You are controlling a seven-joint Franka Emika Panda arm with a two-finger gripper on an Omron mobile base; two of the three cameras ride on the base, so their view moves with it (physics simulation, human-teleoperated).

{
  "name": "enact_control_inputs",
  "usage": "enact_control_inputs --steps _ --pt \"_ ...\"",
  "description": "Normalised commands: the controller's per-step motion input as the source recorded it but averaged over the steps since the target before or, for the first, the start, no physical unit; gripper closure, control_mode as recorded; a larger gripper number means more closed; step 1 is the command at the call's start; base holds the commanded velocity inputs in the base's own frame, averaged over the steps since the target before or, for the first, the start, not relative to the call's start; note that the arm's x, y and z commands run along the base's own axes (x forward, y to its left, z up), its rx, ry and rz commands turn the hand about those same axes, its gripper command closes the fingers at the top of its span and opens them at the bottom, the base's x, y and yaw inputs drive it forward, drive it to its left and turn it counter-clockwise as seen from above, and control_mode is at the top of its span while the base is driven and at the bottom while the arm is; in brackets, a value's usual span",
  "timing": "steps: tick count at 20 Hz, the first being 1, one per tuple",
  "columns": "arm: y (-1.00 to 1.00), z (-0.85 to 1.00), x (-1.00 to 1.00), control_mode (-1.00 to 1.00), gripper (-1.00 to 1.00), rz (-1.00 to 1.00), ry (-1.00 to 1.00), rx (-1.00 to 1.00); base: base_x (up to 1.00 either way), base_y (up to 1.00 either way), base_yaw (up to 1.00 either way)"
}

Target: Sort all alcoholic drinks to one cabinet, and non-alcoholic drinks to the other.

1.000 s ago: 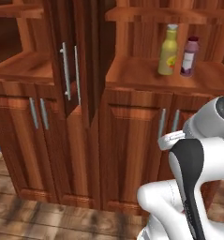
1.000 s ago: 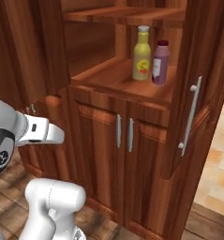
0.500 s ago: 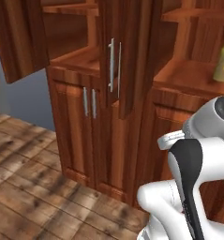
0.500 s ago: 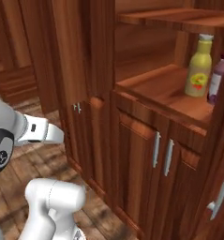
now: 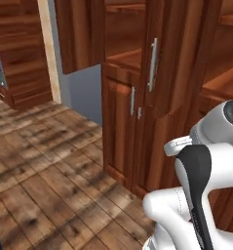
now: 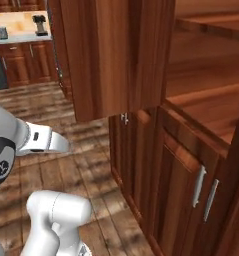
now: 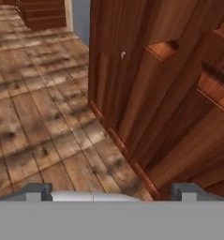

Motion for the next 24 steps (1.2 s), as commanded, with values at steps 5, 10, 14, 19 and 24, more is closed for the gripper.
enact_control_inputs --steps 5,10,14,19,24 --pt "0.00 0.00 0.00 1.00 -1.00 0.00 0.00 0.00 -0.82 -0.45 0.59" --pt "0.00 0.00 0.00 1.00 -1.00 0.00 0.00 0.00 -1.00 -0.57 0.53" --pt "0.00 0.00 0.00 1.00 -1.00 0.00 0.00 0.00 -1.00 -0.09 0.30" --pt "0.00 0.00 0.00 1.00 -1.00 0.00 0.00 0.00 -1.00 0.24 0.18" --pt "0.00 0.00 0.00 1.00 -1.00 0.00 0.00 0.00 -1.00 0.14 0.28"
